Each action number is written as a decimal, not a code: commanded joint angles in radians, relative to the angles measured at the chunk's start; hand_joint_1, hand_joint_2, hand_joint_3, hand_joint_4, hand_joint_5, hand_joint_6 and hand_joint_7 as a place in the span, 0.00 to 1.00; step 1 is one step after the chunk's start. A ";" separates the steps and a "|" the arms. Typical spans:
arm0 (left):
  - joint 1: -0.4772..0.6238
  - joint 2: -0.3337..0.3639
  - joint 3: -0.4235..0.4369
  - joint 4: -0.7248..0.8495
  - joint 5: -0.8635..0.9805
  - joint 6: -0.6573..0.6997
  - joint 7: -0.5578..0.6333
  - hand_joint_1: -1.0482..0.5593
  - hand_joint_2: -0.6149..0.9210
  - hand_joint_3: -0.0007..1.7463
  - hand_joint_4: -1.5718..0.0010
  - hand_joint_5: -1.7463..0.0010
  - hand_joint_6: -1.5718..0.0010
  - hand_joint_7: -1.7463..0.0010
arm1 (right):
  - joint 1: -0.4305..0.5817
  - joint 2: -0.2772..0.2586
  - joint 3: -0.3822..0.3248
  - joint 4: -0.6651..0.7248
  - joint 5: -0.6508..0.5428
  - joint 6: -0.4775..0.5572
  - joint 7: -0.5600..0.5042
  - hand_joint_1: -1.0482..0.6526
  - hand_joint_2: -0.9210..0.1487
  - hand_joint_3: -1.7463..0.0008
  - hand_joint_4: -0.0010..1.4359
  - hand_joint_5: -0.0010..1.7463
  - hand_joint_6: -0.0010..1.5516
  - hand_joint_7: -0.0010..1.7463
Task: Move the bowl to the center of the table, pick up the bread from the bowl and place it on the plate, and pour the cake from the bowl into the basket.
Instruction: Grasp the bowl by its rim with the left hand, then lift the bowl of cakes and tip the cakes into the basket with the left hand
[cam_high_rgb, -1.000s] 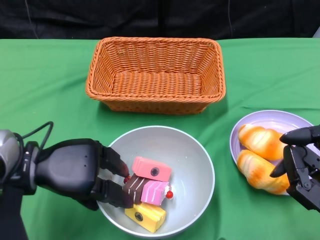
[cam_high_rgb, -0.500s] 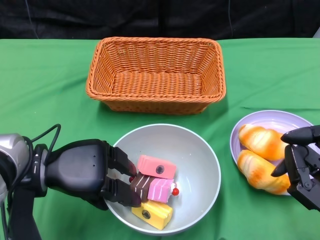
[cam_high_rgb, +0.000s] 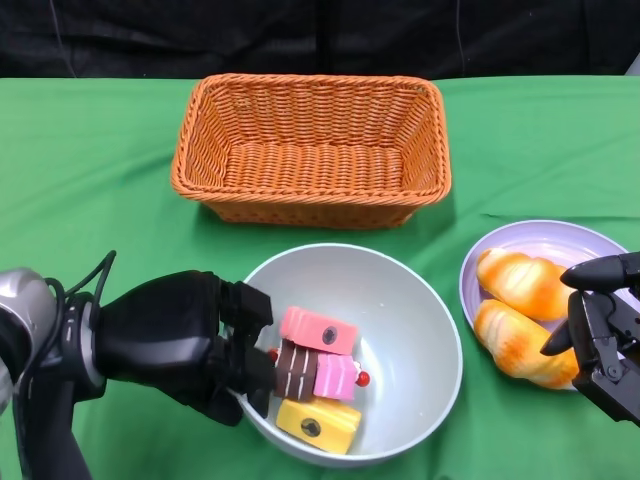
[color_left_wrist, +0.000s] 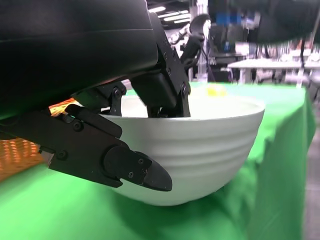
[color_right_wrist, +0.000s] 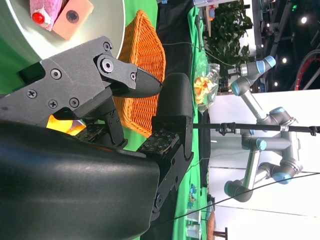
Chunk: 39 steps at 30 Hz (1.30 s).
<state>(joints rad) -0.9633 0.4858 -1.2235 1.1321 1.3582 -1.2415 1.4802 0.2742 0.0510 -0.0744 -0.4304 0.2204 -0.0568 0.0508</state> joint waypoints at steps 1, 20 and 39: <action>0.002 0.048 0.061 -0.020 -0.070 -0.118 -0.084 0.55 1.00 0.06 0.50 0.00 0.56 0.09 | 0.003 0.001 -0.007 -0.002 0.003 -0.012 -0.005 0.53 0.21 0.53 0.48 0.91 0.44 0.69; 0.091 0.110 0.418 -0.059 -0.577 -0.371 -0.834 0.51 1.00 0.10 0.48 0.00 0.59 0.06 | -0.005 -0.003 -0.010 0.017 -0.003 -0.021 0.001 0.54 0.18 0.56 0.48 0.92 0.43 0.70; 0.012 0.001 0.642 -0.096 -1.052 -0.271 -1.329 0.54 0.81 0.47 0.44 0.08 0.41 0.39 | -0.007 -0.001 -0.007 0.048 -0.012 -0.044 0.015 0.54 0.16 0.58 0.47 0.92 0.43 0.69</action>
<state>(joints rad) -0.9248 0.4916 -0.6181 1.0288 0.3287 -1.5177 0.1756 0.2691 0.0544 -0.0746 -0.3827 0.2103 -0.0886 0.0694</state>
